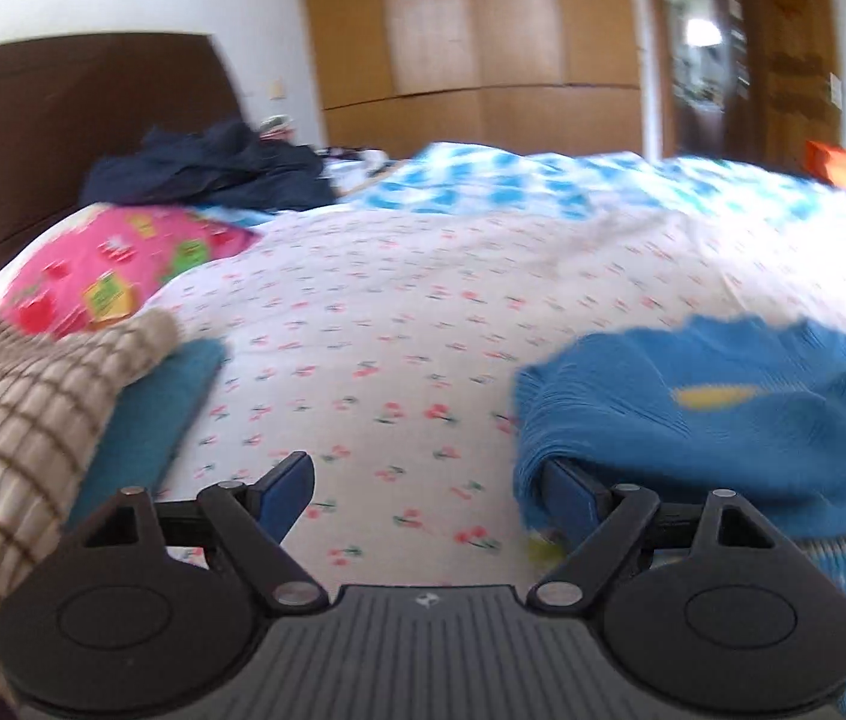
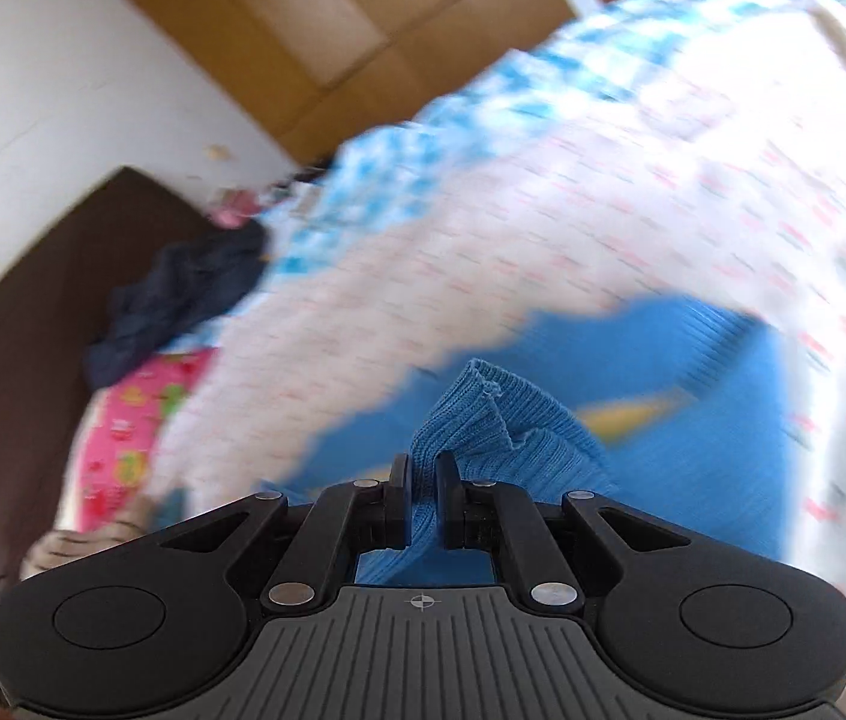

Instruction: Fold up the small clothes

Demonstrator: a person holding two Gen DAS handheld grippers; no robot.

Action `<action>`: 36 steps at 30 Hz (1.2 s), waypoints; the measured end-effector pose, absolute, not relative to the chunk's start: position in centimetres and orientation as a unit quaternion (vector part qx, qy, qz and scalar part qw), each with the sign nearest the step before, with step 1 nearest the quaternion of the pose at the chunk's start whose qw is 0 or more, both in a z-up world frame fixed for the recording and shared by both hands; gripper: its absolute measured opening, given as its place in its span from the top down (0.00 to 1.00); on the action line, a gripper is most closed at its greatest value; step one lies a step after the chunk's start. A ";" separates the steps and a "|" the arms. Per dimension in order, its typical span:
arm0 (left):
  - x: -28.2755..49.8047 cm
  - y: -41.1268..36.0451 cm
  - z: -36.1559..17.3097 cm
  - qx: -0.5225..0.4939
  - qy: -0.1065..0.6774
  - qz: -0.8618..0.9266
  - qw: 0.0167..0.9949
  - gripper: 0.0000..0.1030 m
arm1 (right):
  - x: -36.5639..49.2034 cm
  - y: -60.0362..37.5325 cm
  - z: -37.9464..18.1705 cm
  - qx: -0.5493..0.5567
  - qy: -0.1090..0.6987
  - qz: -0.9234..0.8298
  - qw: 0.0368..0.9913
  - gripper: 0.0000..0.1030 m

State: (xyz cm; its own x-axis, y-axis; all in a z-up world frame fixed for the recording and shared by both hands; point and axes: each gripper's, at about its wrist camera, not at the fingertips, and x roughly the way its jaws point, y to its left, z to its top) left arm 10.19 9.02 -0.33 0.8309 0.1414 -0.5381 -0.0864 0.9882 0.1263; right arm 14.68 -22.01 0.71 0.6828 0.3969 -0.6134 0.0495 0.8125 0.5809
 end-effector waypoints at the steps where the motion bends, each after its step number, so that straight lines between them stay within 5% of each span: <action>1: 10.2 8.5 -0.5 0.058 0.287 0.055 0.955 0.15 | 14.5 -22.4 -0.6 0.296 0.397 0.089 0.864 0.92; 15: 10.0 8.0 -0.6 0.065 0.284 0.050 0.955 0.15 | 12.0 -24.8 1.1 0.329 0.311 0.086 0.887 0.92; 21: 10.8 6.9 -2.0 0.094 0.327 0.027 0.940 0.14 | 11.5 -24.6 -2.7 0.270 0.388 0.056 0.879 0.92; 36: 10.2 8.5 -0.7 0.034 0.307 0.018 0.951 0.14 | 12.1 -27.6 -1.4 0.364 0.371 0.041 0.853 0.77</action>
State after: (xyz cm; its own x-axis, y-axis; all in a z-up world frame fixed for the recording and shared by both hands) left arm 10.20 8.46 -0.73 0.8111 0.0547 -0.5823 -0.0132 0.9971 0.0753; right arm 12.14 -27.55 -1.42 0.7206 0.3409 -0.6037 0.1994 0.7321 0.6514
